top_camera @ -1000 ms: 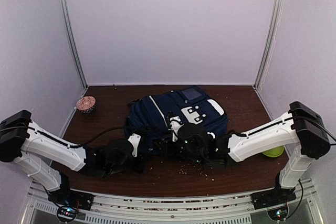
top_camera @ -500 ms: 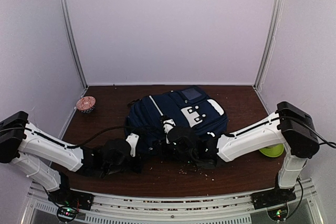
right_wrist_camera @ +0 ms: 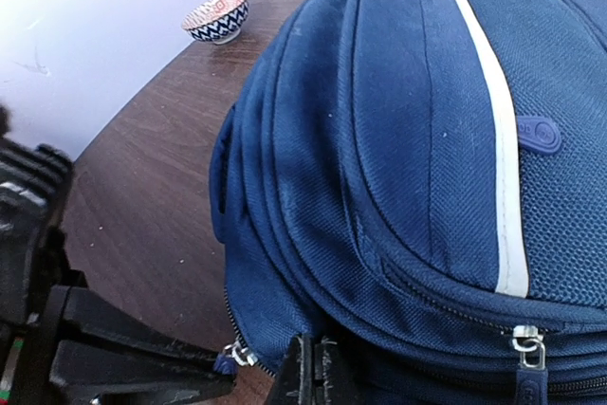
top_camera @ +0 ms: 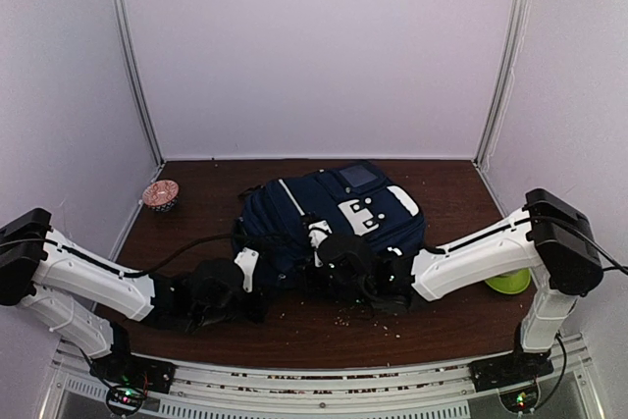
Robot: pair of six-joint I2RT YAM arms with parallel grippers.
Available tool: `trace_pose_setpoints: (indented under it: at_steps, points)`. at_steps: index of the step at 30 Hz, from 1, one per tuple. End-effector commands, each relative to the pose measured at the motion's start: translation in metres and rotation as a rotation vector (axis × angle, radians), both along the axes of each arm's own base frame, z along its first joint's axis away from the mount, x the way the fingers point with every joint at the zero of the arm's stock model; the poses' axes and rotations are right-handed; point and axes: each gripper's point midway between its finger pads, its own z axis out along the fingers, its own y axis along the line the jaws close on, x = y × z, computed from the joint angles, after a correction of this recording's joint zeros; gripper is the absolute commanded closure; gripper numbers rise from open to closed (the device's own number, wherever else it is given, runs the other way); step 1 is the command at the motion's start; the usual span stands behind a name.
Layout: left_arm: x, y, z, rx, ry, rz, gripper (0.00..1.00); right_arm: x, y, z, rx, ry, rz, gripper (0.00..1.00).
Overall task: Pack the student bag
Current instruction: Zip the student bag at the center of the board.
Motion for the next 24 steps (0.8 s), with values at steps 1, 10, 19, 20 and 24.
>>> trace_pose_setpoints:
  at_steps: [1, 10, 19, 20, 24]
  points:
    - [0.012, 0.019, -0.005, 0.051, -0.01, 0.094, 1.0, -0.006, -0.014, 0.027, 0.034, -0.031, 0.011, 1.0]
    - [0.023, 0.03, -0.007, 0.081, -0.007, 0.136, 1.0, -0.016, -0.053, 0.021, -0.016, -0.037, -0.008, 1.0]
    - [0.021, 0.009, 0.003, 0.048, -0.019, 0.058, 1.0, -0.023, -0.104, 0.038, 0.029, -0.029, -0.097, 0.54]
    - [0.021, 0.007, 0.004, 0.044, -0.02, 0.049, 1.0, -0.022, -0.116, 0.038, 0.021, -0.033, -0.13, 0.51]
    - [0.018, 0.004, 0.005, 0.036, -0.018, 0.026, 1.0, -0.016, -0.161, 0.024, -0.057, -0.018, -0.269, 0.46]
